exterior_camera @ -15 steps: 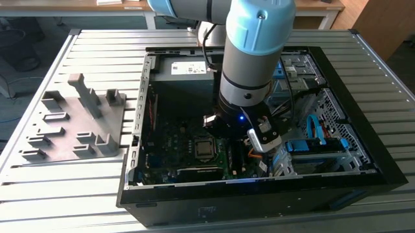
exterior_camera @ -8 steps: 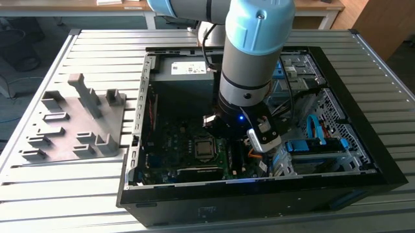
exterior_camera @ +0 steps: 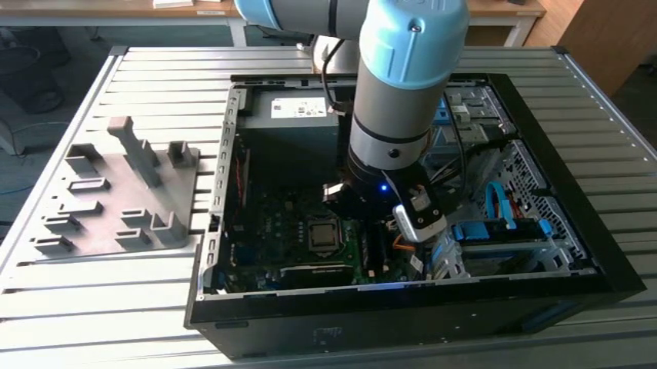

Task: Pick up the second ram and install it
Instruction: 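Insert the second ram into the second slot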

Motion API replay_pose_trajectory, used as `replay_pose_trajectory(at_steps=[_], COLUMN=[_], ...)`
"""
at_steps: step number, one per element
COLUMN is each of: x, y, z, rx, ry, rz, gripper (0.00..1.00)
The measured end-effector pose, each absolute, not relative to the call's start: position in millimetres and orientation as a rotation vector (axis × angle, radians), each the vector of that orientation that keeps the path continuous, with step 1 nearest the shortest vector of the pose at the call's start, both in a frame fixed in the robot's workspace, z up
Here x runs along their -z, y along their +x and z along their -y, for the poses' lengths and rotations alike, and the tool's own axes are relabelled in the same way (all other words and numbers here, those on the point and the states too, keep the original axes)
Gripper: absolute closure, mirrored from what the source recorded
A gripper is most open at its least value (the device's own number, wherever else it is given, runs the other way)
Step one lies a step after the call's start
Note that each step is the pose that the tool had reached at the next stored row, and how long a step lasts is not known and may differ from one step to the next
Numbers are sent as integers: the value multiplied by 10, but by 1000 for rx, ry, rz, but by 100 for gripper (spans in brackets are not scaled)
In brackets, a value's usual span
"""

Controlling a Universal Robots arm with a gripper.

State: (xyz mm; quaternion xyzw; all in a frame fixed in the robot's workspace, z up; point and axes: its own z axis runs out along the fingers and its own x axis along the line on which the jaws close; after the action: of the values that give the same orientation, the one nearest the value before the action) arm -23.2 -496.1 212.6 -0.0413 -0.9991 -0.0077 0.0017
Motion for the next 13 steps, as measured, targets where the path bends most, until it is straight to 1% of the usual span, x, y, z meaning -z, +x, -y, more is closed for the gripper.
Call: replay_pose_trajectory(at_steps=[13], x=[-2122], y=[-230], z=[4960], rx=[22], ry=[-129], rz=[3136], gripper=[86])
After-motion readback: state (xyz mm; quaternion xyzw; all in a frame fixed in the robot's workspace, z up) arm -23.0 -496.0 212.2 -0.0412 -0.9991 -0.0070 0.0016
